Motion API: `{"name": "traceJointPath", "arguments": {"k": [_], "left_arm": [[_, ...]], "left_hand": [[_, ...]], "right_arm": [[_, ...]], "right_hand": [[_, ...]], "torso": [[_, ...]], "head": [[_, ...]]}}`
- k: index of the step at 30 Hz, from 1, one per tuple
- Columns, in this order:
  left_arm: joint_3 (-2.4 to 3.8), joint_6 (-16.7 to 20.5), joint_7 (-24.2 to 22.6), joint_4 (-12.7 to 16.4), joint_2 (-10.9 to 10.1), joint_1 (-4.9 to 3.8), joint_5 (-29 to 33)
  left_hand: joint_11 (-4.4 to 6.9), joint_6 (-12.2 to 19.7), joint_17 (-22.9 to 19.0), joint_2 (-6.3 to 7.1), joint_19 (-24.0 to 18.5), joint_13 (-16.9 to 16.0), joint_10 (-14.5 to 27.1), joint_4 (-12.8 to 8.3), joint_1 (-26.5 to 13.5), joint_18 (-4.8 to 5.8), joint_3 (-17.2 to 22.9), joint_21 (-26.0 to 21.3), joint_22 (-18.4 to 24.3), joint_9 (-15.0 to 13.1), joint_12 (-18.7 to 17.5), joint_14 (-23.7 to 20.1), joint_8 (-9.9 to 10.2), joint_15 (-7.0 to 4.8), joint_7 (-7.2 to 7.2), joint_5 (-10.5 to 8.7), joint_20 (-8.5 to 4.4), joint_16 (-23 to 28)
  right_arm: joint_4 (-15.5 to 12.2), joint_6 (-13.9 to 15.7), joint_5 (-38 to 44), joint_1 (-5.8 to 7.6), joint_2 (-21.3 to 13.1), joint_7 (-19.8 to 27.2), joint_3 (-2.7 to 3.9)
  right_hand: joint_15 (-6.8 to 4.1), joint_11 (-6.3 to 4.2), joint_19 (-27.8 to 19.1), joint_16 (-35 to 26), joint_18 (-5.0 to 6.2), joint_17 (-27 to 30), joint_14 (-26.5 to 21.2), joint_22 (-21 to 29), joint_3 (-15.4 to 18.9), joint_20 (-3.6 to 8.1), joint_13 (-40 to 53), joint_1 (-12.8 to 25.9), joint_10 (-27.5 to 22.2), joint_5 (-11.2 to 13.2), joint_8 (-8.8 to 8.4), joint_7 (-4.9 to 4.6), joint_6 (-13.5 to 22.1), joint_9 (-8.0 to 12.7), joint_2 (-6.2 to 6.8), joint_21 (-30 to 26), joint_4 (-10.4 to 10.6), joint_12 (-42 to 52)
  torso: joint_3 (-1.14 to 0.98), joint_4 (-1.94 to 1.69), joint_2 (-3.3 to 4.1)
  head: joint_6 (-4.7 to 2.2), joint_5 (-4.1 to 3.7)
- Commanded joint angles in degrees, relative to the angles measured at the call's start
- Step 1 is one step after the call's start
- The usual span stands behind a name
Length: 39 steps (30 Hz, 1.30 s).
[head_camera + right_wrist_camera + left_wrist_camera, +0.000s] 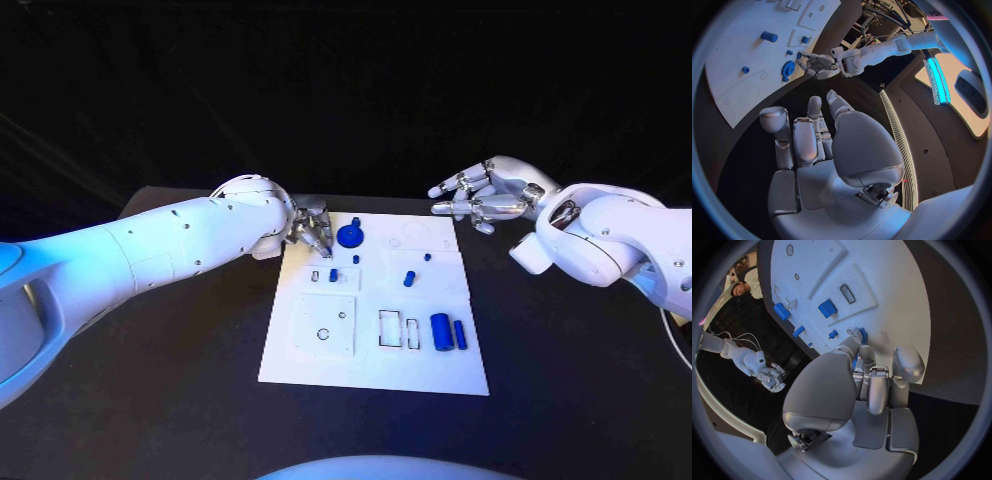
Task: Assemble the parts on the task board
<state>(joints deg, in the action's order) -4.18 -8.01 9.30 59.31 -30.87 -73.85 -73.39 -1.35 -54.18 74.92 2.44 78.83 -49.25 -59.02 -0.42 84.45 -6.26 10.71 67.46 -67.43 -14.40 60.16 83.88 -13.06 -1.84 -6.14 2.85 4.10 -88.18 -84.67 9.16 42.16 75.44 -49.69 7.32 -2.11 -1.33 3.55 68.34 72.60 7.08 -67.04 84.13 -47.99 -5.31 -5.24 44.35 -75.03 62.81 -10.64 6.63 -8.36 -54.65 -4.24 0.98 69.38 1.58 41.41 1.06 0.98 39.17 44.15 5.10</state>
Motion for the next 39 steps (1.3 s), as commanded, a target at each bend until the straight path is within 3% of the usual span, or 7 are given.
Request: {"name": "traceJointPath", "arguments": {"k": [1, 9, 23, 39], "left_arm": [[-0.02, -0.50, -0.59, 0.06, 0.05, 0.11, -0.61], [-0.17, 1.20, -1.09, 0.18, 0.04, 0.29, -1.94], [-0.28, 2.63, -1.12, 0.88, -1.12, 0.75, -2.77], [-0.27, 3.51, -1.47, 0.63, -1.53, 0.81, -2.80]], "left_hand": [[0.07, -0.78, 13.66, 0.16, 0.32, -0.96, -0.89, -0.21, 0.72, 0.92, 0.51, 0.77, -0.76, 0.12, 0.89, 5.15, 0.13, -0.34, -0.05, -0.11, -0.21, -0.45], [0.24, -1.55, 14.48, 0.62, 1.06, -3.39, -2.77, -1.03, 0.64, 1.28, 1.49, 2.64, -2.72, 0.45, 3.24, 5.71, 0.24, -0.49, 0.08, -0.13, -0.36, -1.26], [0.05, -1.01, 14.64, 1.54, 1.04, -3.62, -2.79, -1.16, -0.62, 1.33, 1.66, 2.98, -3.18, 0.88, 3.79, 5.82, 0.87, -0.37, -0.14, -0.13, -0.32, -1.41], [0.04, -1.28, 14.72, 1.33, 1.00, -4.00, -3.08, -1.19, -0.87, 1.34, 2.02, 3.08, -3.35, 0.95, 4.21, 5.87, 0.85, -0.33, -0.08, -0.12, -0.28, -1.49]], "right_arm": [[-0.09, -0.87, 0.46, -0.05, 0.01, 0.12, 0.00], [-0.13, -0.87, 0.46, -0.05, -0.05, 0.11, 0.00], [-0.12, -0.89, 0.46, -0.06, -0.11, 0.09, -0.01], [-0.09, -0.90, 0.46, -0.09, -0.07, 0.09, -0.01]], "right_hand": [[0.34, -0.14, -0.28, -0.06, 0.71, 0.01, 0.96, -0.08, 0.36, 0.01, -0.08, 0.19, -0.18, -0.21, 0.30, -0.17, -0.14, 0.08, -0.53, -0.28, 0.08, -0.30], [0.34, -0.14, -0.28, -0.06, 0.71, 0.01, 0.96, -0.08, 0.36, 0.01, -0.08, 0.19, -0.18, -0.21, 0.30, -0.17, -0.14, 0.08, -0.53, -0.28, 0.08, -0.30], [0.34, -0.14, -0.28, -0.06, 0.71, 0.01, 0.96, -0.08, 0.36, 0.01, -0.08, 0.19, -0.18, -0.21, 0.30, -0.17, -0.14, 0.08, -0.53, -0.28, 0.08, -0.30], [0.34, -0.14, -0.30, -0.13, 0.72, 0.08, 0.96, 0.00, 0.40, 0.02, -0.13, 0.23, -0.14, -0.21, 0.34, -0.17, -0.16, 0.08, -0.60, -0.34, 0.14, -0.30]], "torso": [[-0.02, 0.02, 0.02], [0.01, 0.02, 0.00], [0.04, -0.04, -0.02], [0.02, 0.05, 0.04]], "head": [[0.00, 0.03], [0.13, 0.06], [0.27, 0.12], [0.26, 0.48]]}}
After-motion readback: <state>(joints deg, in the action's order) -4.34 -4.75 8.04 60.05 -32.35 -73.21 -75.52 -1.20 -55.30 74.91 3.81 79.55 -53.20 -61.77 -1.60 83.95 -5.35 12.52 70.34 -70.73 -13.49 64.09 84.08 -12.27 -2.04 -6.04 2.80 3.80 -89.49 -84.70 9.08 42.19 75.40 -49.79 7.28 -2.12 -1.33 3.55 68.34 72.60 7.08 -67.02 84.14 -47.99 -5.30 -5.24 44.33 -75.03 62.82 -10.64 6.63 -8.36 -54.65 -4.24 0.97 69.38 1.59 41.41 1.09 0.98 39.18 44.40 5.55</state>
